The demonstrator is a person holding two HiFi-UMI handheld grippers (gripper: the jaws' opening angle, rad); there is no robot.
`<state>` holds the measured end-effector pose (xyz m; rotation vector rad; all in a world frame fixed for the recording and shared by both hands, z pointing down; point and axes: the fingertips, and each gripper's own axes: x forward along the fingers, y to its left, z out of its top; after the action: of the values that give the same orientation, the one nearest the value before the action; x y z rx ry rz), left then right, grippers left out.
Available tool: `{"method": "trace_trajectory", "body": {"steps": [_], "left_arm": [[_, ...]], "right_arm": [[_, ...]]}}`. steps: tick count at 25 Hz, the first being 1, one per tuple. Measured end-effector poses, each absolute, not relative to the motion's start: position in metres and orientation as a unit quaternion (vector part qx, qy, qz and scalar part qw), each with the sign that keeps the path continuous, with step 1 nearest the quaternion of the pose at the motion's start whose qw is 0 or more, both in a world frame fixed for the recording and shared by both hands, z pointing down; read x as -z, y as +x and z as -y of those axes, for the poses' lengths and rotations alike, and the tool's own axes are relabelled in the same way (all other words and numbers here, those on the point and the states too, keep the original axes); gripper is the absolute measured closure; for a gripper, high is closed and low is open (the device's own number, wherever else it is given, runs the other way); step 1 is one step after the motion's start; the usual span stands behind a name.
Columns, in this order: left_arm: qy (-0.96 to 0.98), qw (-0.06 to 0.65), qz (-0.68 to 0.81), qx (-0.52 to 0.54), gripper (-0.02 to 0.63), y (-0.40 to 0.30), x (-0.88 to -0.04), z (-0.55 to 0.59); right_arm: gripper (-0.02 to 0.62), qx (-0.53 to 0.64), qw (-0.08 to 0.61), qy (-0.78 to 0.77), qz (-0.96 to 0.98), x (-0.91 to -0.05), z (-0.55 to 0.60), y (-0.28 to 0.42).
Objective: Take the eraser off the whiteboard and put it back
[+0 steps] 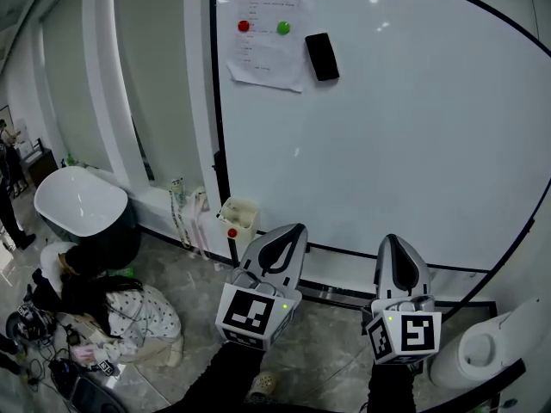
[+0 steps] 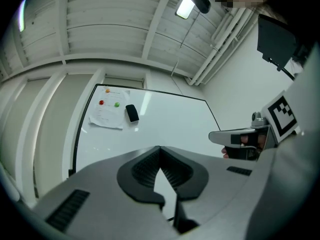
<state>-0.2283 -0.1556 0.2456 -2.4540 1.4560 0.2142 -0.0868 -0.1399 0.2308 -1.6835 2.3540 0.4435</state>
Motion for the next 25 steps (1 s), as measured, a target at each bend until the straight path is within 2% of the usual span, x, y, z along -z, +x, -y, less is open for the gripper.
{"method": "trace_trajectory", "body": {"steps": [25], "left_arm": [[-0.869,0.154,-0.46,-0.096,0.6,-0.292,-0.219,0.314]], "right_arm": [[0.586,-0.186,0.116,-0.604,-0.766,-0.196,0.289,-0.16]]}}
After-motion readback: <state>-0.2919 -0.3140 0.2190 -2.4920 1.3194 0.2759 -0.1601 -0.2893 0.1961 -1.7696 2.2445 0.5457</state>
